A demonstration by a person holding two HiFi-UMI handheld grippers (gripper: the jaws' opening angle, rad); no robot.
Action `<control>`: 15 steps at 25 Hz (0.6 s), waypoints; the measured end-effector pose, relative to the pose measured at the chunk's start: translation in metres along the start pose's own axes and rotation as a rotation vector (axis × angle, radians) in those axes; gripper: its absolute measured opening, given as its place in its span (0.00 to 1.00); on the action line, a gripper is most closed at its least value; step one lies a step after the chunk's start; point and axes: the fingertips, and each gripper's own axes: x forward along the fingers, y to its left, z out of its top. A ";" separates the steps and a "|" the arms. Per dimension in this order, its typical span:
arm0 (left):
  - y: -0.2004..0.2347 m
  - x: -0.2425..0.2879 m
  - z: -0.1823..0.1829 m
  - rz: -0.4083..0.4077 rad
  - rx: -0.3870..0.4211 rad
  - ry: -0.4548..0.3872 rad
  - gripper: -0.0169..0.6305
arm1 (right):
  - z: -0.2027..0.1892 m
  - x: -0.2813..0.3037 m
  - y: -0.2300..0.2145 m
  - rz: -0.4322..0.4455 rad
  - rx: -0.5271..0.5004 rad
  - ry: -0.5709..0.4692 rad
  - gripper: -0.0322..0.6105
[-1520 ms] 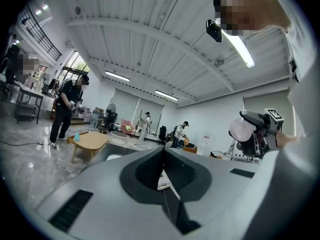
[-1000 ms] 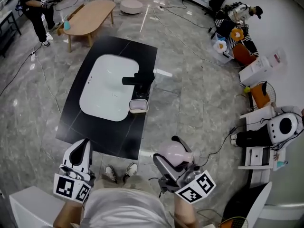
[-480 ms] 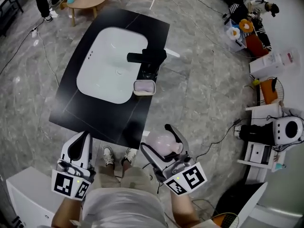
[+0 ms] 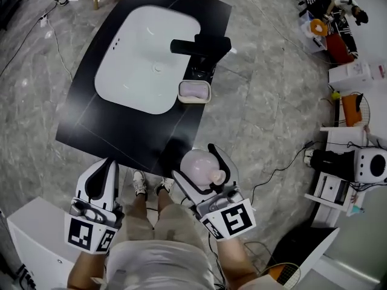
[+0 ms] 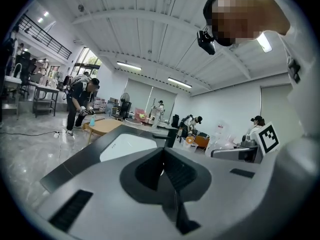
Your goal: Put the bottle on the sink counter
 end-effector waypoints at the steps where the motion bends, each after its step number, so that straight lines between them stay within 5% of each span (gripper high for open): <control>1: 0.001 0.001 -0.005 0.001 -0.004 0.003 0.05 | -0.006 0.004 0.000 -0.002 -0.008 0.008 0.70; 15: 0.014 0.006 -0.050 0.007 -0.034 0.034 0.05 | -0.082 0.038 0.000 -0.016 -0.046 0.109 0.70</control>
